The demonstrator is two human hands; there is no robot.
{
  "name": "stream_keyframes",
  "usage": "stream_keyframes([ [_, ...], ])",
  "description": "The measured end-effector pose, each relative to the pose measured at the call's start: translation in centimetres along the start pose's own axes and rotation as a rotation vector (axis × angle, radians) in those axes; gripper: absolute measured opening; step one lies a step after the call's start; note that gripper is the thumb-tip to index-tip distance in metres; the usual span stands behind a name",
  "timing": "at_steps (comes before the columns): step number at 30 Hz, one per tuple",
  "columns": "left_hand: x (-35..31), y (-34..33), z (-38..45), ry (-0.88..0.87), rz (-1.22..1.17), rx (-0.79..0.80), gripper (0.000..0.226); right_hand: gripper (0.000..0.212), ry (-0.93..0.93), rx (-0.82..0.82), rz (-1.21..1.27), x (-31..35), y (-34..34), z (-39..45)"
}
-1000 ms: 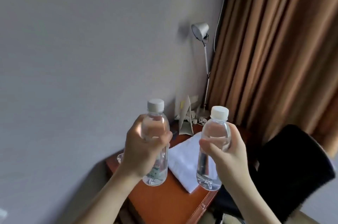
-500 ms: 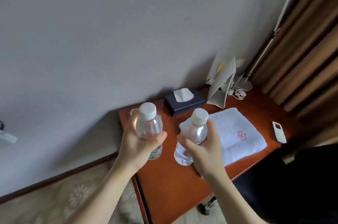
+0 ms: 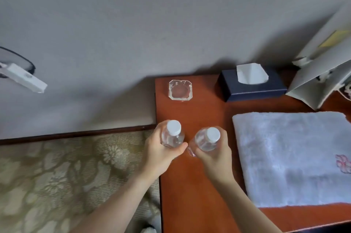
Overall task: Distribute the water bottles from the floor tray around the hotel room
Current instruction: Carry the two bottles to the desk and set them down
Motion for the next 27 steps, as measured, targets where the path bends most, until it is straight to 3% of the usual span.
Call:
stream_keyframes([
  [9, 3.6, -3.5, 1.5, -0.021, -0.05, -0.073, 0.061, 0.06, -0.008, 0.012, 0.026, -4.3, -0.6, 1.8],
  [16, 5.2, -4.6, 0.0, -0.024, 0.009, 0.052, 0.077, 0.075, -0.035, 0.142, 0.013, -6.8, -0.8, 1.6],
  [19, 7.4, -4.8, -0.2, -0.014, 0.112, 0.097, 0.066, 0.073, -0.092, 0.195, -0.053, -9.4, -0.8, 1.2],
  [24, 9.2, -5.7, 1.0, -0.011, 0.209, 0.039, 0.054, 0.068, -0.115, 0.113, -0.133, -11.3, -1.6, 2.2],
  [27, 9.5, -6.2, 3.3, -0.007, 0.192, -0.025, 0.061, 0.067, -0.081, 0.06, -0.151, -11.2, -2.4, 4.7],
])
Point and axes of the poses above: each hand's wrist, its own z-axis towards the middle knuckle, its own y-axis out of the back of the hand, x = y × z, the point moved 7 cm from there along z, towards the middle knuckle, and after that the axes turned 9 degrees about z, right-handed, at the moved point
